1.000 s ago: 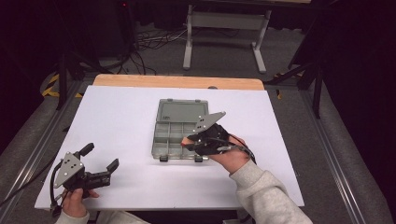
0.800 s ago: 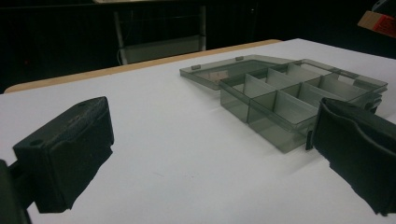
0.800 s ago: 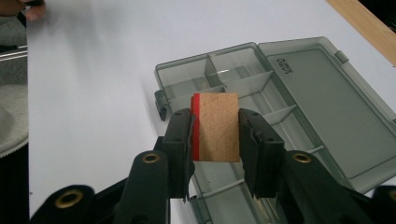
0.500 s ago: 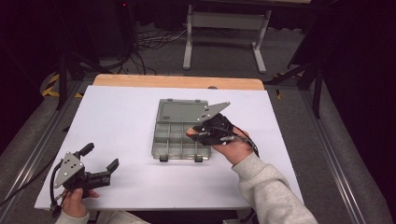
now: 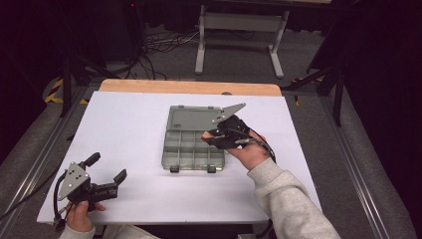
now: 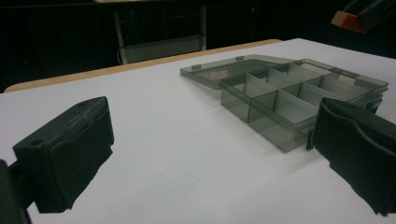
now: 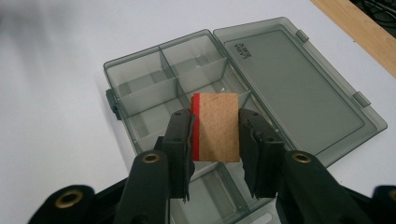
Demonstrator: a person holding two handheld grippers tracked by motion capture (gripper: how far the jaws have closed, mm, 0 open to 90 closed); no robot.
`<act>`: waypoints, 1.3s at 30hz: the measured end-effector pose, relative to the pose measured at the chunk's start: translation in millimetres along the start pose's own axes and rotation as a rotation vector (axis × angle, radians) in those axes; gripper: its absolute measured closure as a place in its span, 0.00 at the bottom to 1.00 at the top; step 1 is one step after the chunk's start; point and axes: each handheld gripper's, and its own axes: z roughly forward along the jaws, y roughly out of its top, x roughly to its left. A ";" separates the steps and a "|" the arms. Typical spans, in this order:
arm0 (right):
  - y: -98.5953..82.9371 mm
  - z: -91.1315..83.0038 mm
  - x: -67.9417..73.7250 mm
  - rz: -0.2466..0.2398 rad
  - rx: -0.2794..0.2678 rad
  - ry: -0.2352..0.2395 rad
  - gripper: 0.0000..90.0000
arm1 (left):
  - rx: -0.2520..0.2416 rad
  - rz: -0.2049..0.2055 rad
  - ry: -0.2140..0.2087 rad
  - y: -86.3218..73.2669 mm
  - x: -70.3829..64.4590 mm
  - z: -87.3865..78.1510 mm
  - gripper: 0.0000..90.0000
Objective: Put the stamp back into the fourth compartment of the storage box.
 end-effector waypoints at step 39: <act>-15.0 37.0 -38.9 0.104 0.135 -0.039 0.73 | -0.001 -0.003 0.002 -0.3 0.3 0.2 0.00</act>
